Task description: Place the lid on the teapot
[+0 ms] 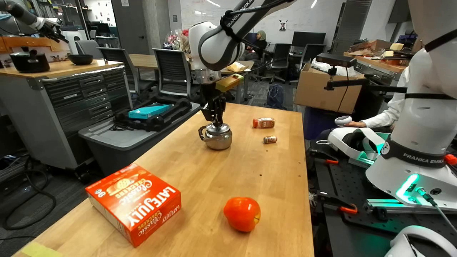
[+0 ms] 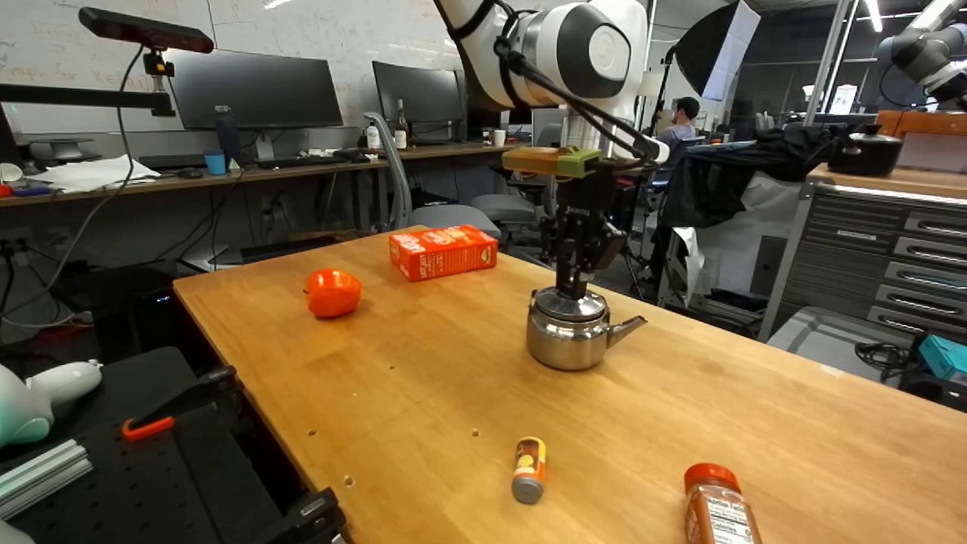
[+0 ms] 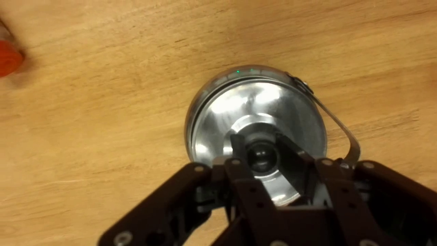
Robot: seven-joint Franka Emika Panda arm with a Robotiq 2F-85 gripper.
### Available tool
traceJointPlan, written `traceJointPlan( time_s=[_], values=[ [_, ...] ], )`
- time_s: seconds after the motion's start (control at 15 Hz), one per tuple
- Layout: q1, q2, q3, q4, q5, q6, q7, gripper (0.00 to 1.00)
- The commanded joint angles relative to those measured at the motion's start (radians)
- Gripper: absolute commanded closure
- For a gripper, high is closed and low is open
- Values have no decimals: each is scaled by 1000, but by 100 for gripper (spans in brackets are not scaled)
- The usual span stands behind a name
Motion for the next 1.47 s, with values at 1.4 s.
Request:
traceJointPlan(
  time_s=[1.4],
  values=[
    [59,-189,-8,-202,-91,24,1,0]
  ],
)
